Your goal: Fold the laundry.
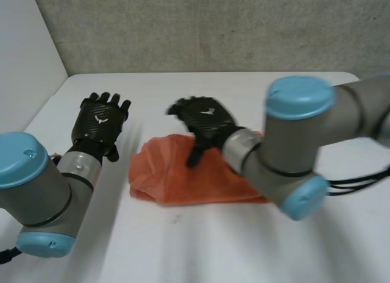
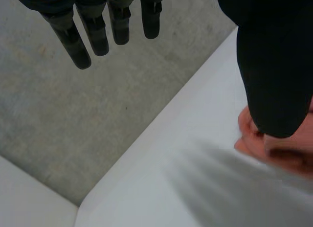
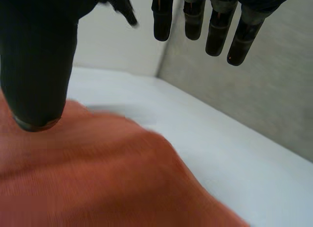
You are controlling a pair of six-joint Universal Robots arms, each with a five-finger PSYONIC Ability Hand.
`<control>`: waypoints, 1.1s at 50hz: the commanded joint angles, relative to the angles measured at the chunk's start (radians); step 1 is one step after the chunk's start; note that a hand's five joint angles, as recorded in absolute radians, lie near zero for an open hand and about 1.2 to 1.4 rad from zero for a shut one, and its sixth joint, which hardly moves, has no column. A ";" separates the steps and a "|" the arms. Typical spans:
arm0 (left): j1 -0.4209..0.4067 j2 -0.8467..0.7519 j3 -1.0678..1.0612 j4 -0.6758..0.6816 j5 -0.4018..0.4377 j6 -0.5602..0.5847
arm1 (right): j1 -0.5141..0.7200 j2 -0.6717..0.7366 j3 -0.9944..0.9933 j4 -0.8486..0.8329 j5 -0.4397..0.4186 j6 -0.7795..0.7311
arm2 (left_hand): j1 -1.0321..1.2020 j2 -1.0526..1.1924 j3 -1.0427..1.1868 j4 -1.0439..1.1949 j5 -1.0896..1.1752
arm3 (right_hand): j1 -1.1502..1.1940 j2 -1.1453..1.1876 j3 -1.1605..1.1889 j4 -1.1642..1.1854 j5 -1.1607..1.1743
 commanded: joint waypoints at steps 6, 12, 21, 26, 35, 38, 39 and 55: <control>-0.097 -0.078 0.123 -0.160 0.166 -0.164 | -0.228 -0.125 0.467 -0.166 -0.008 -0.167 | 0.014 -0.002 -0.008 -0.003 -0.021 | 0.180 0.165 0.168 0.151 0.140; -0.146 -0.168 0.235 -0.235 0.174 -0.187 | -0.247 -0.123 0.541 -0.237 -0.005 -0.191 | 0.032 0.015 0.010 0.015 -0.003 | 0.342 0.327 0.330 0.314 0.302; -0.111 -0.267 0.328 -0.241 -0.007 -0.119 | -0.264 -0.125 0.573 -0.277 -0.003 -0.196 | 0.038 0.021 0.016 0.021 0.003 | 0.588 0.573 0.576 0.560 0.549; -0.086 -0.310 0.319 -0.240 -0.074 0.033 | -0.284 -0.125 0.595 -0.316 0.001 -0.207 | 0.032 0.015 0.010 0.015 -0.003 | 1.095 1.080 1.083 1.067 1.056; -0.101 -0.221 0.242 -0.240 -0.111 0.083 | -0.331 -0.128 0.632 -0.310 0.003 -0.303 | 0.008 -0.008 -0.014 -0.009 -0.027 | 1.189 1.174 1.178 1.161 1.150; -0.109 -0.160 0.226 -0.240 -0.110 0.052 | -0.362 -0.151 0.664 -0.310 0.000 -0.331 | 0.005 -0.011 -0.016 -0.012 -0.029 | 1.189 1.174 1.178 1.161 1.150; -0.112 -0.143 0.224 -0.240 -0.111 0.043 | -0.368 -0.161 0.672 -0.309 -0.002 -0.339 | 0.005 -0.011 -0.016 -0.012 -0.030 | 1.189 1.174 1.178 1.161 1.150; -0.104 0.040 0.183 -0.241 -0.108 -0.063 | -0.342 -0.332 0.564 -0.232 0.006 -0.497 | -0.003 -0.020 -0.025 -0.020 -0.038 | 1.189 1.174 1.178 1.161 1.150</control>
